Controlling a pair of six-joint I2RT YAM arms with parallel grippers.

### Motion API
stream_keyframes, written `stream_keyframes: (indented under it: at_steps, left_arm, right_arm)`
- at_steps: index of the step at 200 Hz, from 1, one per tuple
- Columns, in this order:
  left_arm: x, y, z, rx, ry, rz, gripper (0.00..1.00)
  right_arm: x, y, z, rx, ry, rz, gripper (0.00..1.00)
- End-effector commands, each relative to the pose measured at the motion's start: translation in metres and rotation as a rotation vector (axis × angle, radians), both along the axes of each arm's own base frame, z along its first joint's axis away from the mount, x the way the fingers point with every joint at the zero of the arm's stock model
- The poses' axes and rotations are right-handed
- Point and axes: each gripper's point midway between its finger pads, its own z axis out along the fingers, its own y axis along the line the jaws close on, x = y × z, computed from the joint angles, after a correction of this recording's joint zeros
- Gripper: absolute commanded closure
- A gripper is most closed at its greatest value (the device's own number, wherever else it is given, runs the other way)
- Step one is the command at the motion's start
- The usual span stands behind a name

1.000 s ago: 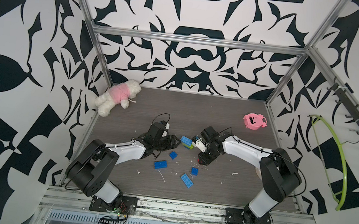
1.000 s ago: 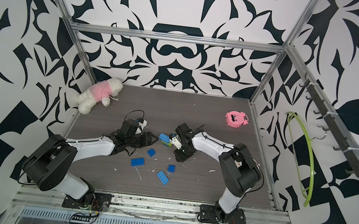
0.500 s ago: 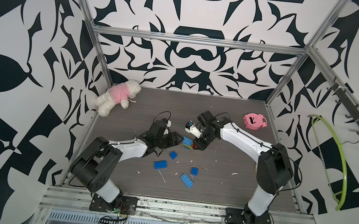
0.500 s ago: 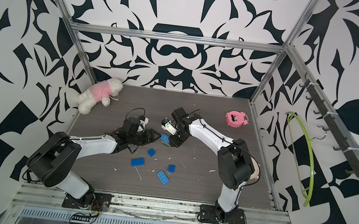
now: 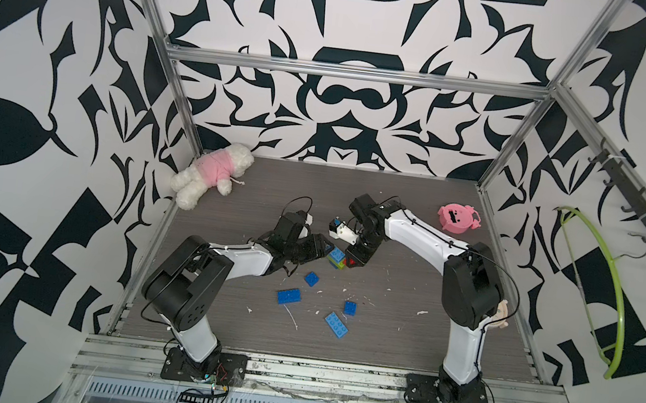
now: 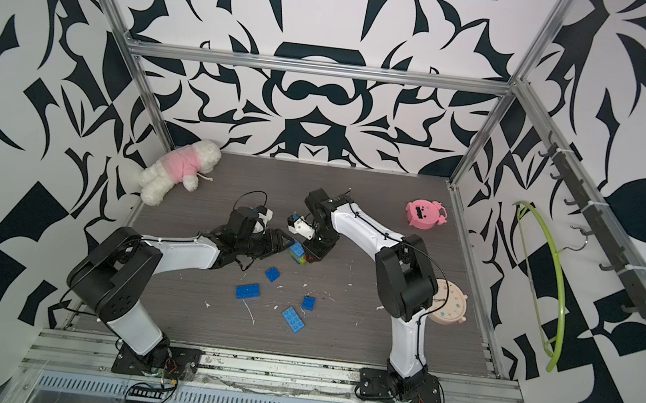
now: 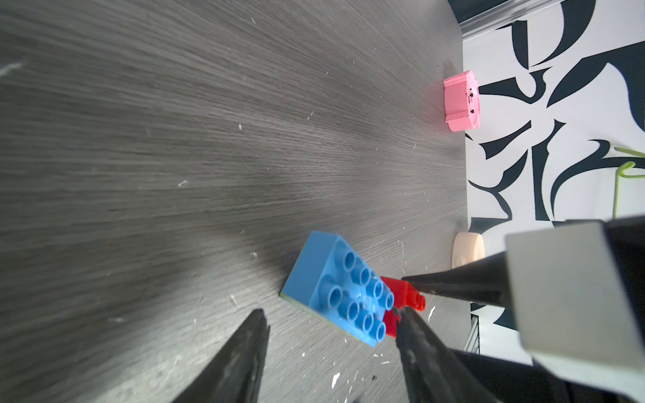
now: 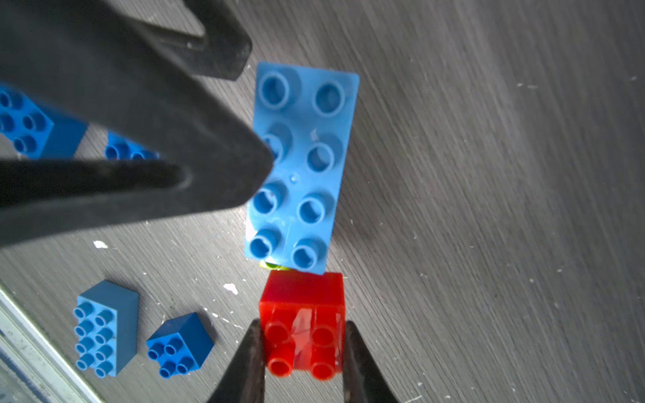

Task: Assemble a heart with lego
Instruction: Assemble the lego brick with the lego brick.

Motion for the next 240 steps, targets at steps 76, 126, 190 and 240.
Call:
stream_keyframes:
  at_steps: [76,126,190,240]
  left_arm:
    - [0.006,-0.007,0.001,-0.029,-0.008,-0.017,0.42]
    - [0.007,-0.006,-0.006,-0.03,-0.012,-0.007,0.44]
    - [0.006,-0.005,-0.007,-0.035,-0.012,0.001,0.45]
    - [0.007,-0.006,-0.009,-0.043,-0.01,0.002,0.45]
  right_arm:
    - [0.0,0.003,0.014,0.008,-0.001,-0.071,0.83]
    - [0.001,0.004,0.015,0.022,-0.01,-0.128,0.84]
    - [-0.002,0.011,0.023,0.043,-0.03,-0.153,0.84]
    - [-0.005,0.013,0.014,0.017,-0.008,-0.154,0.84]
